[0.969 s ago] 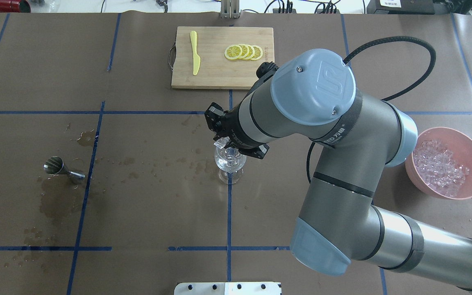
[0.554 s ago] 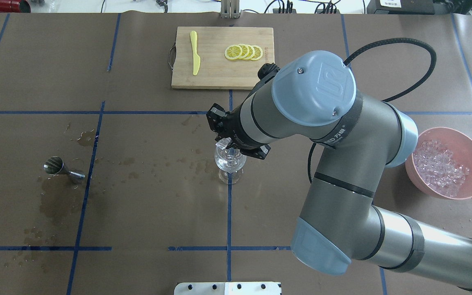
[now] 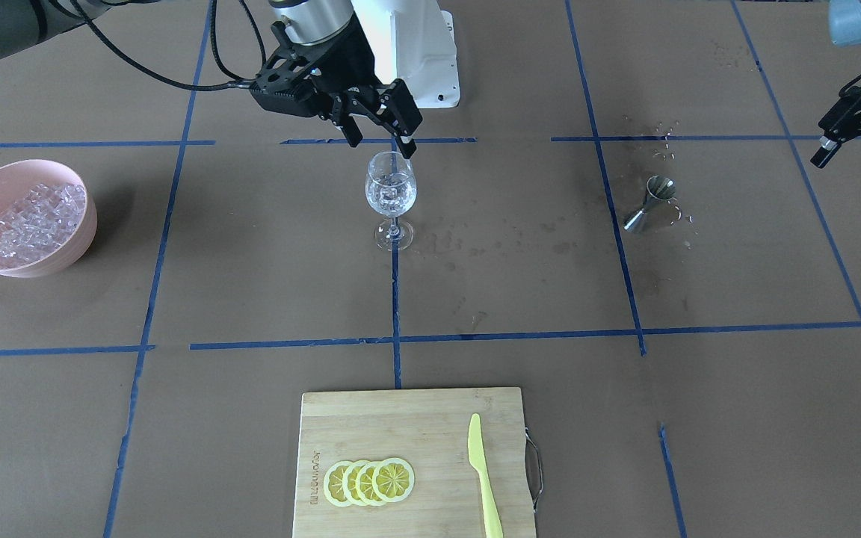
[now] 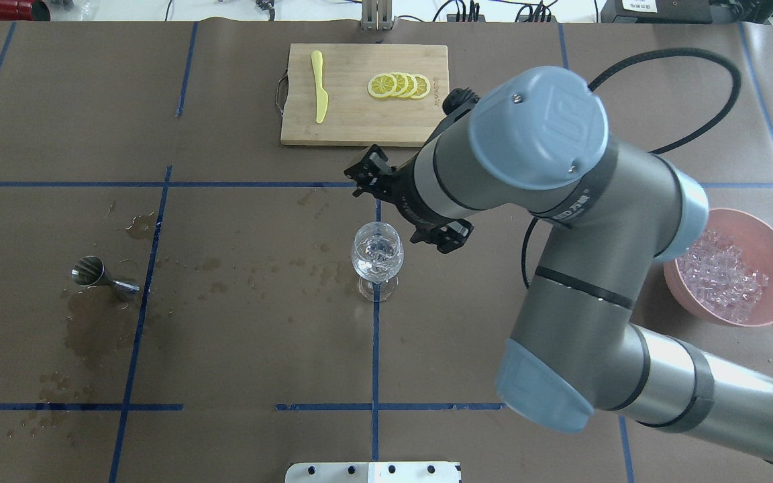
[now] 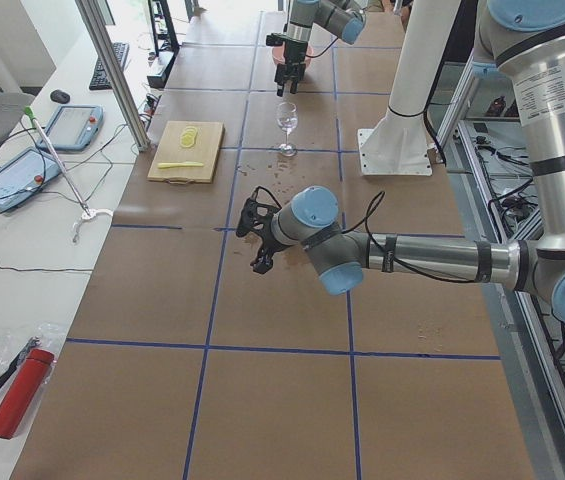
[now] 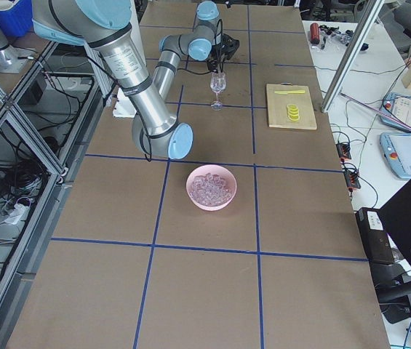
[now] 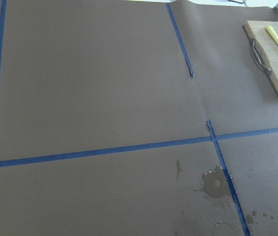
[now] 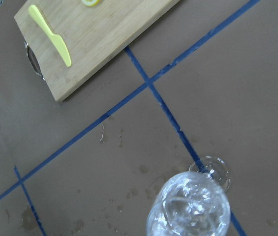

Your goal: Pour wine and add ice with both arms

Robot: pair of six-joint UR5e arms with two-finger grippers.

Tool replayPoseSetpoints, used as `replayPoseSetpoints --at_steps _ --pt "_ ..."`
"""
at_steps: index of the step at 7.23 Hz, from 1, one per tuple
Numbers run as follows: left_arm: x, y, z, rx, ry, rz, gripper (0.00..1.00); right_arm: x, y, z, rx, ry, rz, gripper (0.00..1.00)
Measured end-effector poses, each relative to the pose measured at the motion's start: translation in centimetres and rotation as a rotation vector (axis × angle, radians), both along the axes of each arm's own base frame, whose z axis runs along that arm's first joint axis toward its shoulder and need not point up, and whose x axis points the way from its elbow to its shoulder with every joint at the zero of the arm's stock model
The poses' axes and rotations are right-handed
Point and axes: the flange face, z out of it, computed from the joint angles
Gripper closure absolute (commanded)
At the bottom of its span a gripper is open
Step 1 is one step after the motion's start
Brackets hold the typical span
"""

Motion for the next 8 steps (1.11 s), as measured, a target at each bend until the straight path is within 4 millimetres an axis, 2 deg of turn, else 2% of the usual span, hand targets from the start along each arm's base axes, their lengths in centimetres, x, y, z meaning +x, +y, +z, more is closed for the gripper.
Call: replayPoseSetpoints --at_steps 2,3,4,6,8 --pt "-0.1 -0.2 0.0 0.009 -0.010 -0.011 0.00 7.2 -2.0 5.2 -0.002 0.032 -0.025 0.00" --pt "0.0 -0.3 0.1 0.015 -0.019 -0.006 0.00 11.1 -3.9 9.1 0.030 0.083 -0.054 0.00" --pt "0.3 -0.4 1.1 0.039 -0.050 0.023 0.00 14.7 -5.6 13.1 0.086 0.152 -0.082 0.00" --pt "-0.5 -0.7 4.5 0.105 -0.154 0.088 0.00 22.5 -9.1 21.6 0.180 0.285 -0.156 0.00" --pt "-0.9 -0.7 5.7 0.074 -0.174 0.130 0.00 30.9 -10.7 30.7 0.271 0.377 -0.282 0.00"
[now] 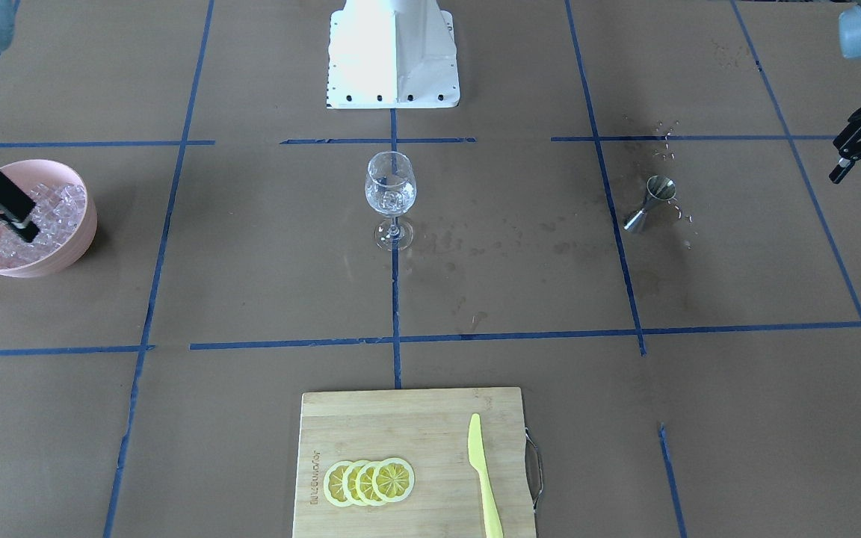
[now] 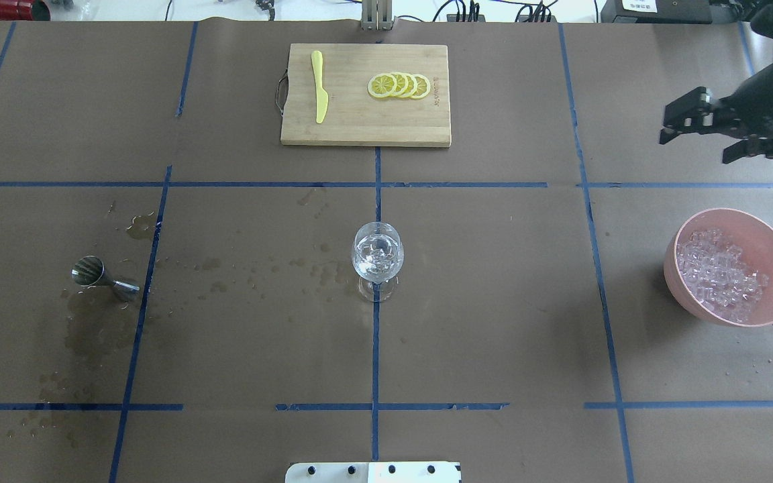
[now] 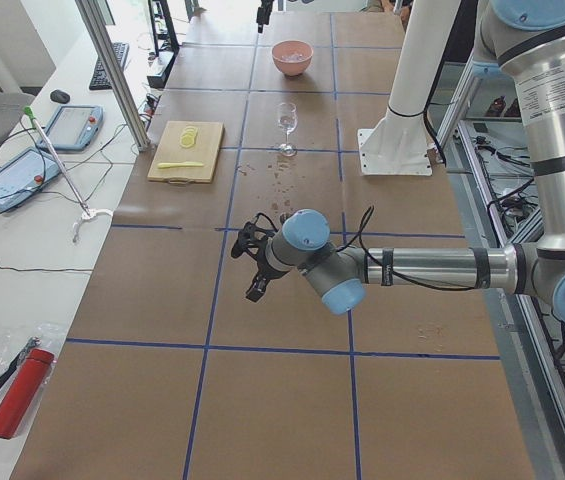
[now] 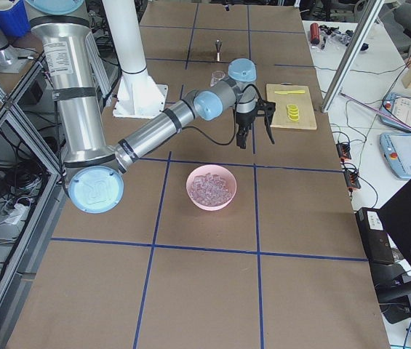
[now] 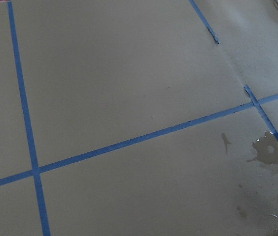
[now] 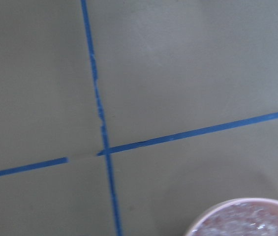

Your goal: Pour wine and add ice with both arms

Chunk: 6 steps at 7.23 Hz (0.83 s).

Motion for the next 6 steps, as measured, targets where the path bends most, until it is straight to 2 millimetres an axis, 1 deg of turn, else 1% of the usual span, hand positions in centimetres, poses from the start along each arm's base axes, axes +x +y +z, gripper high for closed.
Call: replayPoseSetpoints --at_steps 1,2,3,4,5,6 --pt "0.2 0.4 0.3 -0.031 0.019 0.034 0.00 4.2 0.0 4.2 0.028 0.030 -0.062 0.00" --pt "0.7 0.9 0.7 -0.068 0.046 0.077 0.00 7.7 0.3 7.6 0.041 0.038 -0.120 0.00" --pt "1.1 1.2 1.1 -0.103 0.062 0.113 0.00 10.6 0.7 10.1 0.049 0.043 -0.160 0.00" --pt "1.2 1.4 1.7 -0.112 0.059 0.141 0.00 12.7 0.9 11.9 0.055 0.050 -0.194 0.00" --pt "1.0 1.5 2.5 -0.115 0.043 0.164 0.00 14.0 1.1 13.6 0.055 0.054 -0.226 0.00" --pt "0.9 1.5 2.9 -0.138 0.029 0.176 0.00 14.5 1.1 15.2 0.046 0.055 -0.247 0.00"
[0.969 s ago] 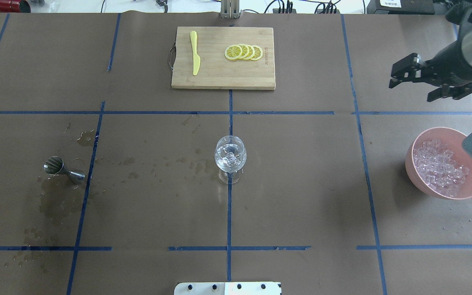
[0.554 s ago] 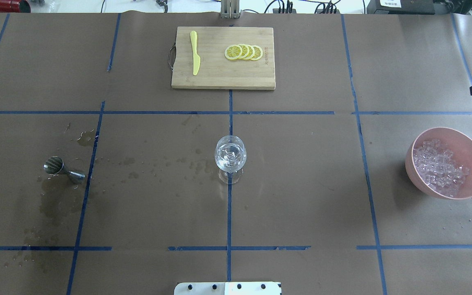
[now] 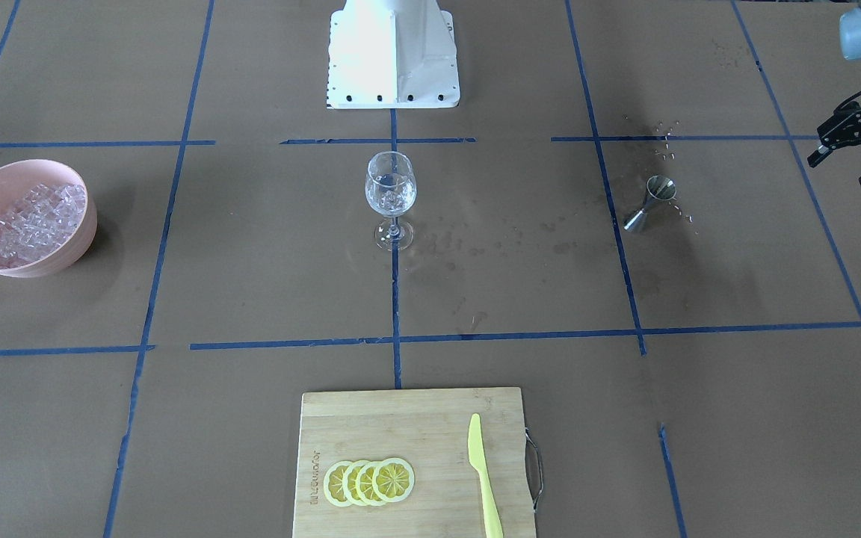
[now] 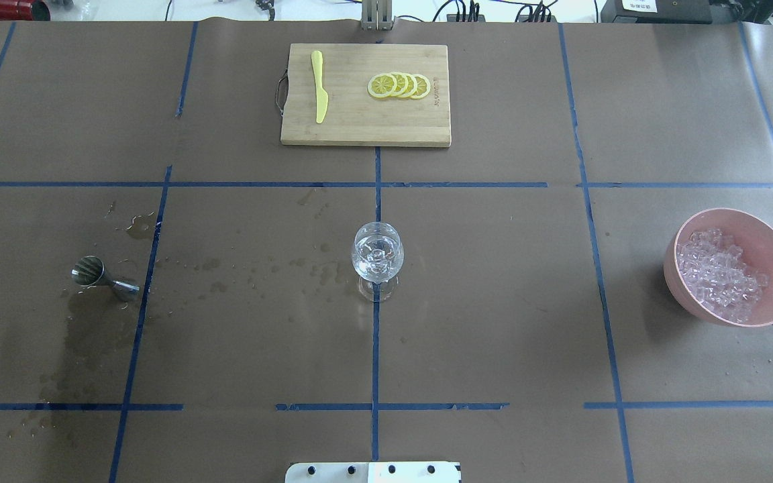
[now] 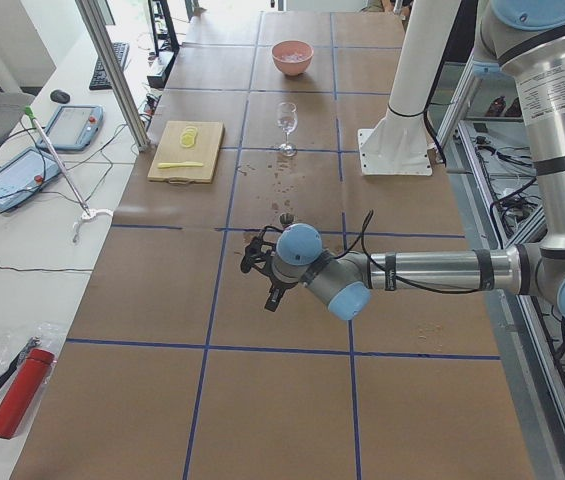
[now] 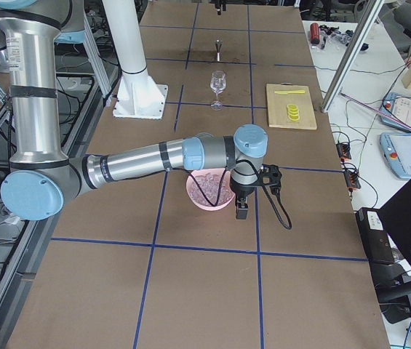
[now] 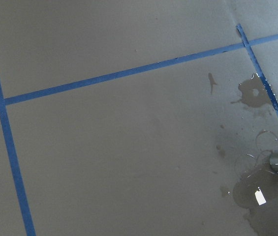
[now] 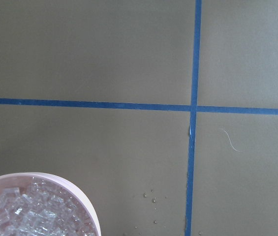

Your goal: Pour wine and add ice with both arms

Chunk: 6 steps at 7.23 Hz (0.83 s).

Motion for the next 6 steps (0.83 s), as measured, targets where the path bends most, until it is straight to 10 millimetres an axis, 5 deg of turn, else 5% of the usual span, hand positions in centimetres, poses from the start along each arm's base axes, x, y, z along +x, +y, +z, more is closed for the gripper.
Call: replayPoseSetpoints --at_steps 2,6 --pt "-1.1 -0.5 0.2 -0.050 -0.051 0.028 0.00 0.2 -0.3 1.5 -0.017 0.004 -0.013 0.00" --pt "-7.4 -4.9 -0.4 -0.089 -0.154 -0.015 0.00 0.0 -3.2 2.4 -0.024 0.005 -0.028 0.00"
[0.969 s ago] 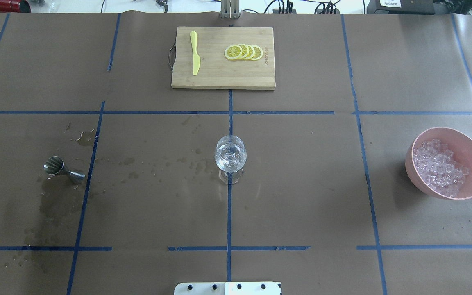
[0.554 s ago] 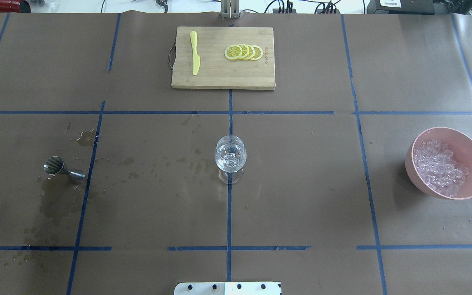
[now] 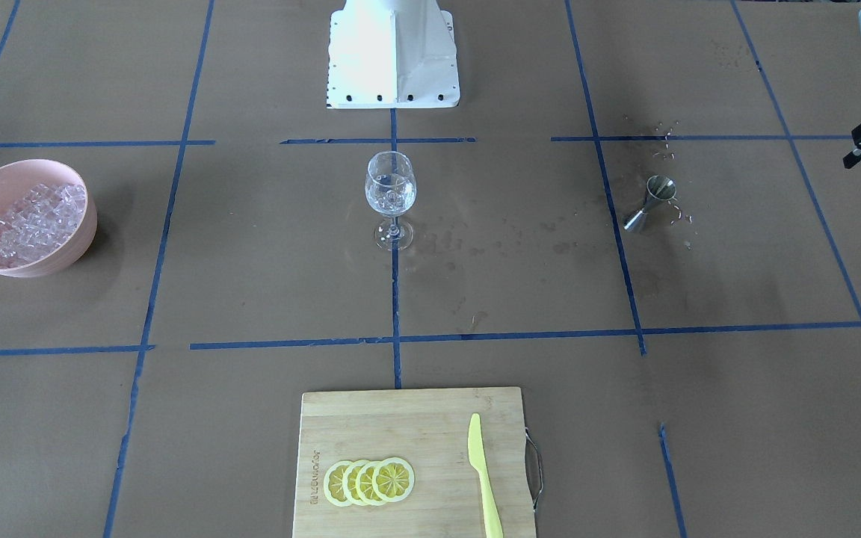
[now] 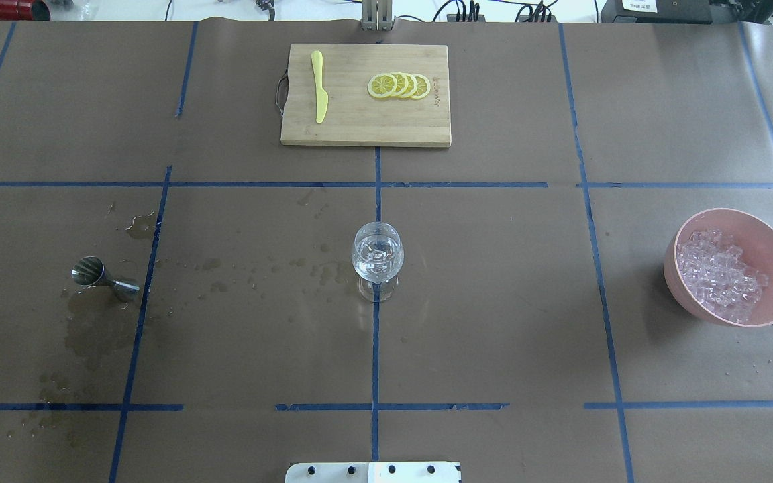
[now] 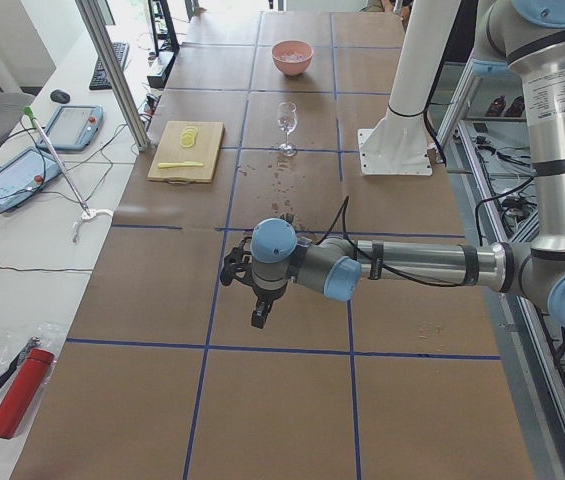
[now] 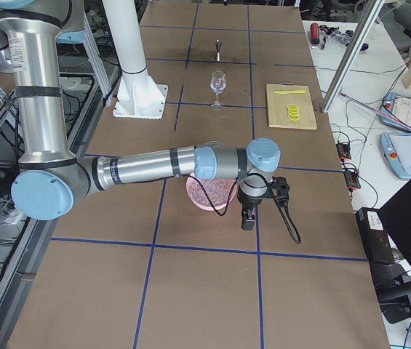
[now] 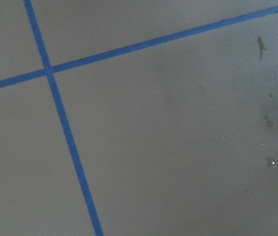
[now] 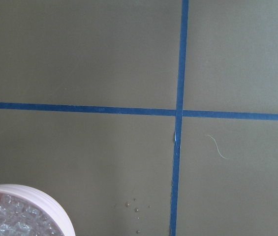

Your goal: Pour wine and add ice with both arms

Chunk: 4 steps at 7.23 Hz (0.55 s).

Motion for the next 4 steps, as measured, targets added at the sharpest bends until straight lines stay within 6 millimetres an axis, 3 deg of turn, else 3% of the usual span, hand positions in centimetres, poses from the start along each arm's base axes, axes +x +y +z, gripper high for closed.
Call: replayPoseSetpoints --at_steps 1,3,4 --pt "-1.9 -0.5 0.0 -0.003 -0.011 -0.019 0.00 -0.1 -0.7 0.0 0.003 -0.002 -0.005 0.00" --pt "-3.7 -2.9 -2.4 -0.029 -0.023 -0.019 0.00 -0.4 -1.2 -0.1 0.002 -0.023 -0.010 0.00" --pt "-4.3 -3.5 -2.6 -0.020 -0.028 0.002 0.00 -0.6 -1.2 -0.2 0.001 -0.039 -0.013 0.00"
